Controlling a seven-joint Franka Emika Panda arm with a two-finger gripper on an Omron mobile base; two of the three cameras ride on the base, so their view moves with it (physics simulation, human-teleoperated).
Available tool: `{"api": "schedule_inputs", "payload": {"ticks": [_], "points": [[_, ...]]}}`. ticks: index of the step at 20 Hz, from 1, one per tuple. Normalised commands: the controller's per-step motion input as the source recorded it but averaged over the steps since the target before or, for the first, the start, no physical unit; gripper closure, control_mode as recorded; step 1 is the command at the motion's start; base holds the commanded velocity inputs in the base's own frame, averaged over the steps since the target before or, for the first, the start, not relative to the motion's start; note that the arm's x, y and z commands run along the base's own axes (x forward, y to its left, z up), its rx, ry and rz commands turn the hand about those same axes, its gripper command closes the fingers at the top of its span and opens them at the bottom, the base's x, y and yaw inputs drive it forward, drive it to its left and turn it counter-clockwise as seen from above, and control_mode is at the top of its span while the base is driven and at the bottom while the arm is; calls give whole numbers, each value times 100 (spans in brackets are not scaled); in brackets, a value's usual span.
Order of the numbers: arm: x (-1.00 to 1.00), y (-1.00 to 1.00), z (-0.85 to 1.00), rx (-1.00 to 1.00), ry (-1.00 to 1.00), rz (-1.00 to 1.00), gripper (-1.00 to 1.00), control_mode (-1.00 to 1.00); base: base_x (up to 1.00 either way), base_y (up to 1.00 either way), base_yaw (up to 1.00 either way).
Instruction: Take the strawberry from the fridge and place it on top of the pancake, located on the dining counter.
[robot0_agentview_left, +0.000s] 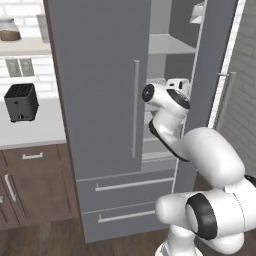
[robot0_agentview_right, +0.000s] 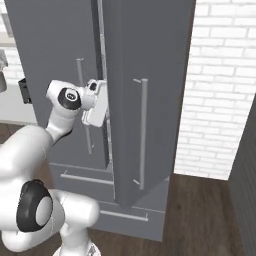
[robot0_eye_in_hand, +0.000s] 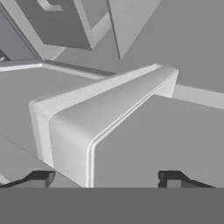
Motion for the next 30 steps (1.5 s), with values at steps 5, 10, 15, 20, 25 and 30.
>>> {"api": "schedule_inputs", "payload": {"ticks": [5, 10, 15, 20, 25, 30], "points": [[-15, -99, 0, 9, 0, -8, -100, -100, 0, 0, 0], [-8, -100, 0, 13, 0, -5, -100, -100, 0, 0, 0], [-8, -100, 0, 11, 0, 0, -100, -100, 0, 0, 0], [-7, -100, 0, 11, 0, 0, -100, -100, 0, 0, 0], [-3, -100, 0, 12, 0, 0, -100, -100, 0, 0, 0], [-5, -91, 0, 12, 0, 0, -100, -100, 0, 0, 0]]}}
